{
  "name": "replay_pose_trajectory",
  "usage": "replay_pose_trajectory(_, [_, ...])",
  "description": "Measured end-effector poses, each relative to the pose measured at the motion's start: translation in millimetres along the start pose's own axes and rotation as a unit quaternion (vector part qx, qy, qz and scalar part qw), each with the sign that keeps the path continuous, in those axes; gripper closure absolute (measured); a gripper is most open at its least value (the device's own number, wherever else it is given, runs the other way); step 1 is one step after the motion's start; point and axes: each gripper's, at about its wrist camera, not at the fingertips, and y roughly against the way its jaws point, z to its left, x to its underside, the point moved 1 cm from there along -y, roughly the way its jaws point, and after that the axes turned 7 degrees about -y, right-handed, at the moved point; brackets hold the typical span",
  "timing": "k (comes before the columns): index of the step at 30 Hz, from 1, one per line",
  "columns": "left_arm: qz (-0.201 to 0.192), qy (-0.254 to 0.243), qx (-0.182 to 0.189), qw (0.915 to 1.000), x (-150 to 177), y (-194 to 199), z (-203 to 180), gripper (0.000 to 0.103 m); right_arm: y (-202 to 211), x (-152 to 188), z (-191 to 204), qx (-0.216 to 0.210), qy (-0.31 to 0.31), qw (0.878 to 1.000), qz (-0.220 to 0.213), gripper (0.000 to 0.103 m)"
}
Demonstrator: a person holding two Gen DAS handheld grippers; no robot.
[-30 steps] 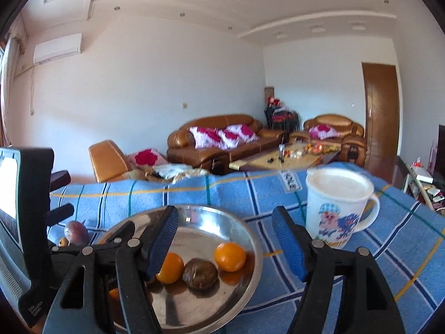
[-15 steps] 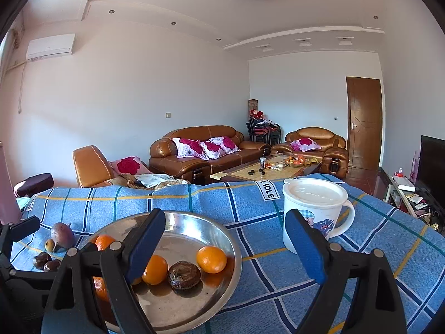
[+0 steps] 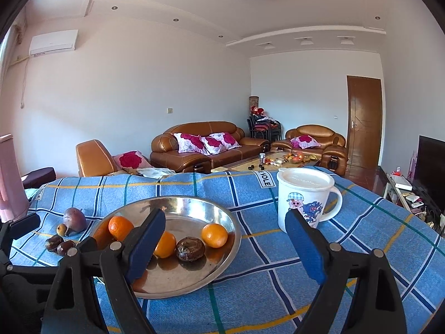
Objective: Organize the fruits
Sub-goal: 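Withdraw both open tools from the plate toward the remaining fruit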
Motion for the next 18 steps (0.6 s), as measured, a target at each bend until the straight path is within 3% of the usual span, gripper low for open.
replay_pose_trajectory(18, [0.003, 0.011, -0.005, 0.9999, 17.2, 25.0, 16.7, 0.000, 28.5, 8.4, 7.8, 0.006, -0.003, 1.000, 0.004, 0.014])
